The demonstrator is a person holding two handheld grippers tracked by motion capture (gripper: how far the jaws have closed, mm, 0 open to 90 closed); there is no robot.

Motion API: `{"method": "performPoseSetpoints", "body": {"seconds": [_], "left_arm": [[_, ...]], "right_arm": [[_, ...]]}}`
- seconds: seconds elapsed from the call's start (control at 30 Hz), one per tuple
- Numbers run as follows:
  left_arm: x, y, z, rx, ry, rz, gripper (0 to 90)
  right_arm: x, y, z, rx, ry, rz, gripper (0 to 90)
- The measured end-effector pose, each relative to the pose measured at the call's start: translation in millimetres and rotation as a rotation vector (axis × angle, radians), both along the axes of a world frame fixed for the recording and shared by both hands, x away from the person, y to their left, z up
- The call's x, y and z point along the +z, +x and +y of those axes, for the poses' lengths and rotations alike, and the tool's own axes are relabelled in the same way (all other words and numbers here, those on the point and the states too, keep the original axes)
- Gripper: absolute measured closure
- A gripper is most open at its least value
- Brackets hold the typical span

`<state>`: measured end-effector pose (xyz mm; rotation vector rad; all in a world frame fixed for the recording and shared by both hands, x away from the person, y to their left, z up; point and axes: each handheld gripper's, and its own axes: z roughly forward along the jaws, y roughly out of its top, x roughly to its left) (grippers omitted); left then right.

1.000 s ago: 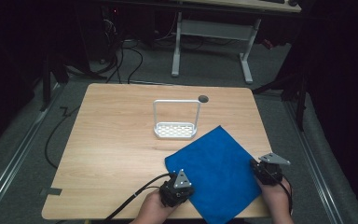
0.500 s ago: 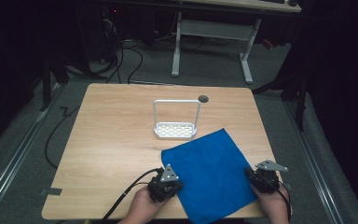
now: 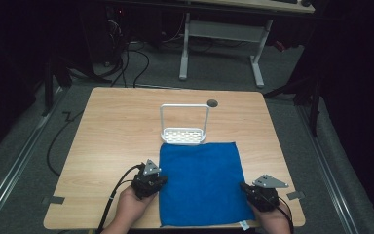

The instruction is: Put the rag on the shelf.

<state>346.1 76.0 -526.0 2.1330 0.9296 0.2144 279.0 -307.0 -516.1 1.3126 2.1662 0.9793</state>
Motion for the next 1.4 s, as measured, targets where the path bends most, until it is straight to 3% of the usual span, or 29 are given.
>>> {"method": "performPoseSetpoints", "body": {"seconds": [0.07,0.1,0.13,0.17,0.3,0.5,0.57,0.77,1.13,1.4], "left_arm": [[3.2,-1.8,-3.4,-0.007,-0.036,-0.007,82.2],[3.8,-3.6,-11.9,-0.033,-0.015,-0.022,79.4],[3.8,-3.6,-11.9,-0.033,-0.015,-0.022,77.9],[-0.8,-2.7,-18.9,-0.047,0.008,-0.015,77.3],[-3.1,-1.2,-17.9,-0.046,-0.010,-0.015,77.7],[-3.6,-2.8,-8.2,-0.045,-0.030,0.004,77.9],[-3.5,-3.2,-2.1,-0.037,-0.038,0.018,78.2],[-2.5,-5.2,20.1,-0.023,-0.041,0.048,79.0],[-3.4,-9.2,42.6,-0.001,-0.054,0.053,79.3],[-3.7,-10.8,44.0,0.007,-0.055,0.050,78.7]], "right_arm": [[-1.1,11.0,1.5,-0.006,-0.011,-0.003,90.0],[-2.6,24.9,2.9,-0.019,-0.029,0.000,90.0],[-2.6,24.9,2.9,-0.019,-0.029,0.000,90.0],[-4.8,37.6,4.0,-0.028,-0.042,0.009,90.0],[-9.8,51.8,4.4,-0.041,-0.039,0.031,90.0],[-10.6,42.1,11.3,-0.012,-0.045,0.022,90.0],[-10.6,34.7,17.5,0.021,-0.050,0.020,90.0],[-10.2,26.7,27.8,0.054,-0.052,0.026,90.0],[-11.1,33.6,47.1,0.097,-0.057,0.015,90.0],[-11.6,36.8,48.8,0.109,-0.059,0.008,90.0]]}}
